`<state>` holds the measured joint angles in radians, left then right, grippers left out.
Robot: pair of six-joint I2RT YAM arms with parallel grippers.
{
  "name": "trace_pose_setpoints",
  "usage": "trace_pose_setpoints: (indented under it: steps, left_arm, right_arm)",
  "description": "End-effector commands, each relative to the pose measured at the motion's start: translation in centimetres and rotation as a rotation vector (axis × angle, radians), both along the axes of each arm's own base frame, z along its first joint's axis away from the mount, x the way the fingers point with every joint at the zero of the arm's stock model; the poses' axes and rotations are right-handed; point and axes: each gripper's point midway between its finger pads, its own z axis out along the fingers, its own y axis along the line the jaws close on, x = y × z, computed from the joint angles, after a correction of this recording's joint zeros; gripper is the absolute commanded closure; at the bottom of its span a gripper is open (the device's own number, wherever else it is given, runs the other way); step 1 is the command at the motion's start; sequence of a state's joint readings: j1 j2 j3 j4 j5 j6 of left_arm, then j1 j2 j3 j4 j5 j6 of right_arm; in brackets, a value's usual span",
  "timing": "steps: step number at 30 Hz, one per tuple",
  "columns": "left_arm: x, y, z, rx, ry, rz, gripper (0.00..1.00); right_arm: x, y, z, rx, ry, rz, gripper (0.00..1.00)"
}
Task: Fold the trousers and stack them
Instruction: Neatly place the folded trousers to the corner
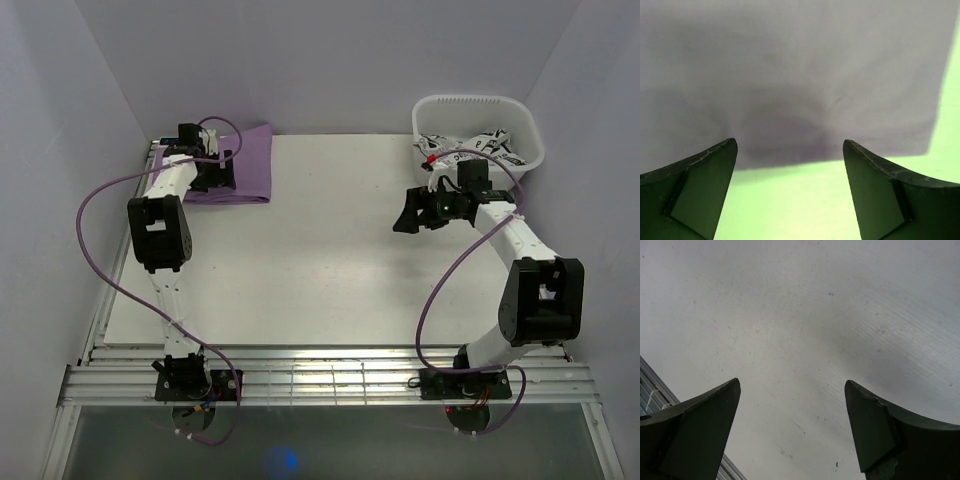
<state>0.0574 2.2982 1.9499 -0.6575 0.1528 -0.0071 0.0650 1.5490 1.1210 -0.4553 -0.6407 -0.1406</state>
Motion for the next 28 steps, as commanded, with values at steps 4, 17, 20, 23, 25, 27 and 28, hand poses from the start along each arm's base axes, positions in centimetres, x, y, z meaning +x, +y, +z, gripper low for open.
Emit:
trace_pose_setpoints:
  steps: [4,17,20,23,25,27,28]
  left_arm:
    - [0.3,0.3,21.3,0.031,-0.416,0.017,0.02]
    - [-15.5,-3.6,14.1,-0.040,-0.138,-0.270,0.02]
    - [-19.4,-3.4,9.9,-0.030,-0.087,-0.254,0.02]
    - [-21.9,-3.6,7.3,-0.039,-0.049,-0.253,0.02]
    - [-22.8,-3.6,6.8,-0.039,-0.048,-0.255,0.02]
    - [-23.0,-3.5,7.1,-0.030,-0.070,-0.249,0.02]
    - [-23.1,-3.6,7.2,-0.033,-0.077,-0.246,0.02]
  right_arm:
    - [5.8,-4.1,8.4,-0.030,-0.266,-0.101,0.10]
    - [0.5,-7.4,7.7,-0.149,-0.276,-0.053,0.10]
    - [-1.6,-7.5,6.3,-0.173,-0.261,-0.036,0.10]
    - [-3.9,-7.6,4.2,-0.201,-0.225,-0.027,0.10]
    - [-5.0,-7.9,3.0,-0.223,-0.207,-0.034,0.10]
    - [-5.7,-8.0,2.3,-0.234,-0.199,-0.035,0.10]
    - [-5.9,-8.1,2.3,-0.236,-0.203,-0.037,0.10]
